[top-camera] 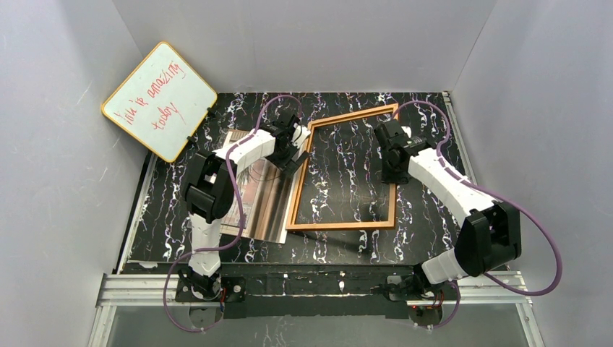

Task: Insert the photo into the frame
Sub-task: Turn over the photo frame at the center of the board.

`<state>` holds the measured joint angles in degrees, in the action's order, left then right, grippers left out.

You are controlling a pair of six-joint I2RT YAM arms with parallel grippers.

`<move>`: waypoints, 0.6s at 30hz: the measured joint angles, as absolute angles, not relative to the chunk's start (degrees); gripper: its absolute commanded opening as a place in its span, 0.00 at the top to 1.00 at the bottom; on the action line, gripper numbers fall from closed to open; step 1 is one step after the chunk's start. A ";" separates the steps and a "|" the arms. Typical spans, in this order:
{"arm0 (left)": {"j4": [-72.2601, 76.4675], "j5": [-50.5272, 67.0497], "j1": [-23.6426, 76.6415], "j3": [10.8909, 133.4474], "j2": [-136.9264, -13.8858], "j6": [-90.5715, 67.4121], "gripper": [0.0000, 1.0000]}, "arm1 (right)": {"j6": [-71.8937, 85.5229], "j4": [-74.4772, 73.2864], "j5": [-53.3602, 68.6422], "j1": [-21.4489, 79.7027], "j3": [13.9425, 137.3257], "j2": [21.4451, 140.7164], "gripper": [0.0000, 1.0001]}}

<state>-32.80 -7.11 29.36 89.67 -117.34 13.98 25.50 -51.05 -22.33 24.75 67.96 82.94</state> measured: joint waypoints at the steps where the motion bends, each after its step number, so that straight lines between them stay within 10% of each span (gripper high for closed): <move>1: -32.80 -7.16 29.36 89.45 -117.36 14.26 0.02 | 25.54 -50.87 -22.59 24.77 67.35 82.98 0.63; 18: -31.53 -8.40 30.11 88.73 -117.89 15.88 0.02 | 27.99 -44.58 -24.03 24.56 60.93 94.00 0.65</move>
